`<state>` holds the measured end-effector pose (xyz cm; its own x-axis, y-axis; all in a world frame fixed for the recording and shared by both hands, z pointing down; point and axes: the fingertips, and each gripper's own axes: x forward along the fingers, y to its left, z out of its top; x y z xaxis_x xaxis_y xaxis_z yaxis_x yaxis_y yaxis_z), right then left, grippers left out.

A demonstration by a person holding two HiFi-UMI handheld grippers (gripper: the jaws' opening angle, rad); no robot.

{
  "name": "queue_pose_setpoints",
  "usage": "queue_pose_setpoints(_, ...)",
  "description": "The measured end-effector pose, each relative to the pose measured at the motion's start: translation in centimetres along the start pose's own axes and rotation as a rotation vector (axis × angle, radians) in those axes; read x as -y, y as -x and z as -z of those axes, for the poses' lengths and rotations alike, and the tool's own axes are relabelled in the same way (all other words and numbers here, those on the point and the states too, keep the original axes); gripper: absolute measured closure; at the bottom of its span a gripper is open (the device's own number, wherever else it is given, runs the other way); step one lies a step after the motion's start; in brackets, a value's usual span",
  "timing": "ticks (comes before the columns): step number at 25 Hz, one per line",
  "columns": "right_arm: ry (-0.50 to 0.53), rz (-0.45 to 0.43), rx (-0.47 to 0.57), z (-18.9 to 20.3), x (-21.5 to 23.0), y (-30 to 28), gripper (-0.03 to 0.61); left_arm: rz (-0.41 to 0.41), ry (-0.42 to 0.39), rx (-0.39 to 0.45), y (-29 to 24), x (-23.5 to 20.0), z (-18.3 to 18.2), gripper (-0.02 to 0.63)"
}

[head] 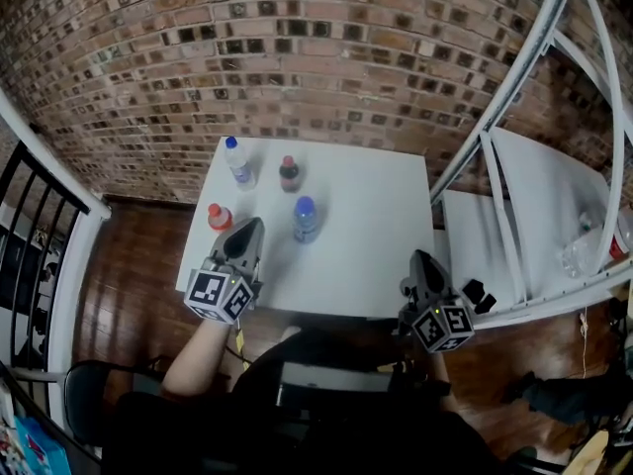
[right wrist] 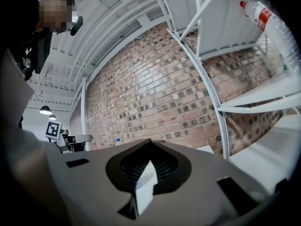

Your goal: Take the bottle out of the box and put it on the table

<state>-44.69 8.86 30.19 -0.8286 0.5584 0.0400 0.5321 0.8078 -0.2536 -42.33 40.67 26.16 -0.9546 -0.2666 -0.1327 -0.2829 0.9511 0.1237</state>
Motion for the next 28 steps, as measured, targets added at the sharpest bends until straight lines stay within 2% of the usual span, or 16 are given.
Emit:
queue_pose_setpoints(5, 0.038, -0.009, -0.006, -0.3, -1.4, -0.3, 0.575, 0.011, 0.000, -0.002, 1.0, 0.5, 0.0, 0.611)
queue_pose_setpoints(10, 0.033, -0.002, -0.032, 0.4, -1.7, -0.4, 0.575, 0.026, -0.009, -0.010, 1.5, 1.0, 0.1, 0.611)
queue_pose_setpoints(20, 0.013, -0.012, -0.038, 0.9, -2.0, -0.9, 0.577, -0.026, -0.005, -0.057, 3.1, -0.7, 2.3, 0.611)
queue_pose_setpoints(28, 0.008, 0.002, -0.036, 1.0, -1.7, -0.6, 0.577, -0.037, -0.019, -0.048, 3.0, -1.2, 2.0, 0.611)
